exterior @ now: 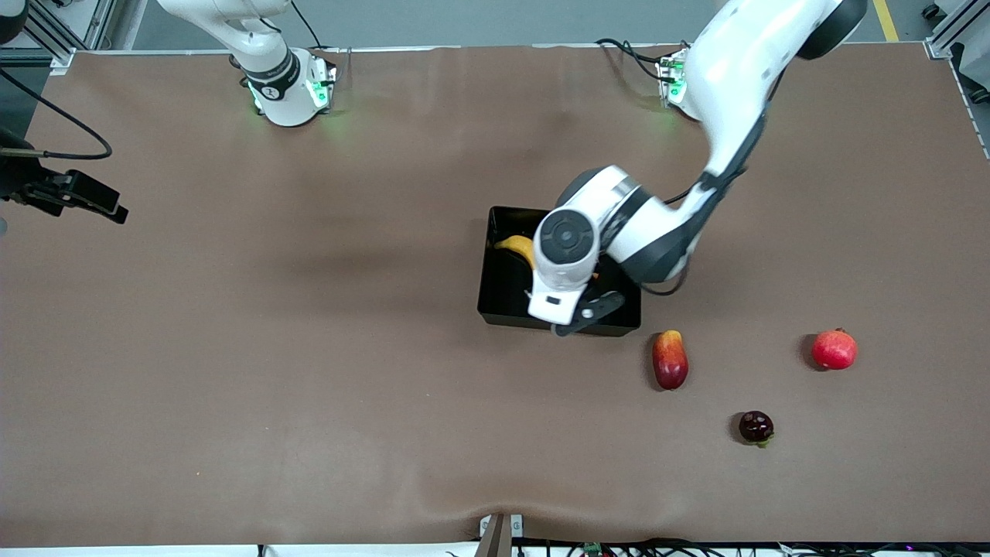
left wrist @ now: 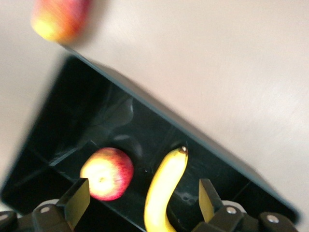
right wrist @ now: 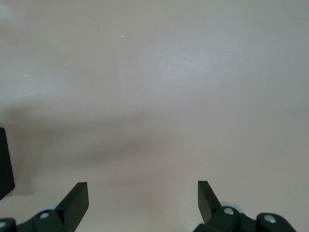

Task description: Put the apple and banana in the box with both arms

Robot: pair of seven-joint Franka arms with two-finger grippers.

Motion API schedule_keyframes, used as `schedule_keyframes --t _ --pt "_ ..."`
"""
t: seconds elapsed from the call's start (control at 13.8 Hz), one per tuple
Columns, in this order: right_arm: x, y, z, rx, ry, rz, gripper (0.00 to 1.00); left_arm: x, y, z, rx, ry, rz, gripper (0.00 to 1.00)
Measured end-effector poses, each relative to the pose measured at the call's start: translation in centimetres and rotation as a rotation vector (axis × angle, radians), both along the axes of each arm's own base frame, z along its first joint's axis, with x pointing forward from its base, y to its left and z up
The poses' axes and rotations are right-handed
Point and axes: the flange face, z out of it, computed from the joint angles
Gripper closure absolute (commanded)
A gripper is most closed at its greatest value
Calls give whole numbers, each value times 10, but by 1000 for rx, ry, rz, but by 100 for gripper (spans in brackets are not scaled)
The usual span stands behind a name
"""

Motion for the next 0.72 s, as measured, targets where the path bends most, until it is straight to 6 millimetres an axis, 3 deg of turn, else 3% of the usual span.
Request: schedule_keyframes --t 0.14,0.29,0.58,0.72 --pt "-1 0 3 0 1 0 0 17 41 67 -7 -68 53 0" --pt "-4 0 2 1 24 1 0 30 94 113 10 -88 34 0" --pt "-4 -1 4 -19 25 2 0 56 222 156 39 -66 -25 0" --pt "-5 -2 5 -28 25 2 0 59 268 171 20 -50 -75 0"
